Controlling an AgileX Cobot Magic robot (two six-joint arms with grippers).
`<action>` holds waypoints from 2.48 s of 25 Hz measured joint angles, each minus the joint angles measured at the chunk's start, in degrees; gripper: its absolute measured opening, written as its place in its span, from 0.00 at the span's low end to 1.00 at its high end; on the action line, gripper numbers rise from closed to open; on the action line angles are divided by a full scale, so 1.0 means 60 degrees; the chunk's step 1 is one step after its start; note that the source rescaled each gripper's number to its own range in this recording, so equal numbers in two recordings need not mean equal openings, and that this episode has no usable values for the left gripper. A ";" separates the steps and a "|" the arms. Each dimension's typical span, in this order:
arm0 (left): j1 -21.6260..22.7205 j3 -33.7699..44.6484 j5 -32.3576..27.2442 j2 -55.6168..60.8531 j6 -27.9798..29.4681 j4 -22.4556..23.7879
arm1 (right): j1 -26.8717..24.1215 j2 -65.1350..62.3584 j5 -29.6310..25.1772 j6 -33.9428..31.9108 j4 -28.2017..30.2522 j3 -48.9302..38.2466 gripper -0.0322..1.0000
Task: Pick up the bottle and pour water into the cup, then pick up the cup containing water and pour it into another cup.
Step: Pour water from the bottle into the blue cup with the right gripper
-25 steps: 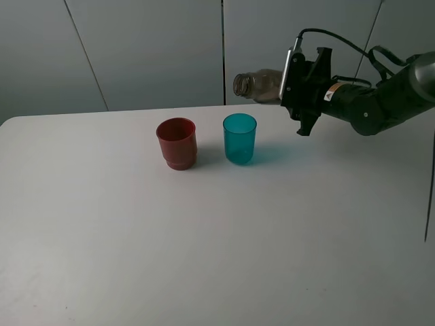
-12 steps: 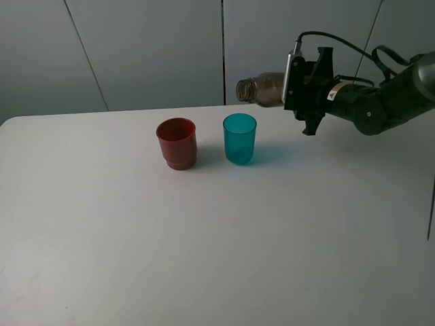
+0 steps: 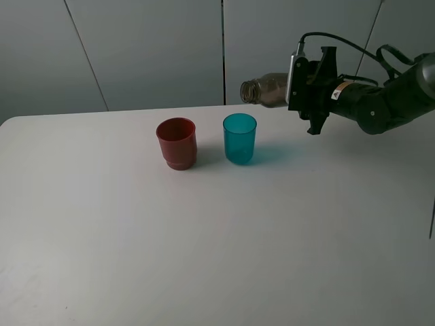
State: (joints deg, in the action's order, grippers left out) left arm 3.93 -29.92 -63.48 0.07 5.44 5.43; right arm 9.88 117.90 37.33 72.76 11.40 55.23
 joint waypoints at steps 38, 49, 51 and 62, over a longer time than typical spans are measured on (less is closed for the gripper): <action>0.0000 0.0000 0.0000 0.0000 0.0000 0.0000 | 0.0000 0.0000 0.0000 0.1370 0.0187 0.0265 0.03; 0.0000 0.0000 0.0000 0.0000 0.0000 0.0000 | 0.0000 0.0000 -0.0158 0.1912 0.0187 0.0347 0.03; 0.0000 0.0000 0.0000 0.0000 0.0000 0.0000 | 0.0000 0.0000 -0.0158 0.1983 0.0187 0.0347 0.03; 0.0000 0.0000 0.0000 0.0000 0.0000 0.0000 | 0.0000 0.0000 -0.0158 0.2139 0.0187 0.0347 0.03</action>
State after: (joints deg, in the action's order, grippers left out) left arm 3.93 -29.92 -63.48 0.07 5.44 5.43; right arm 9.88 117.90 36.38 85.59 12.52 57.32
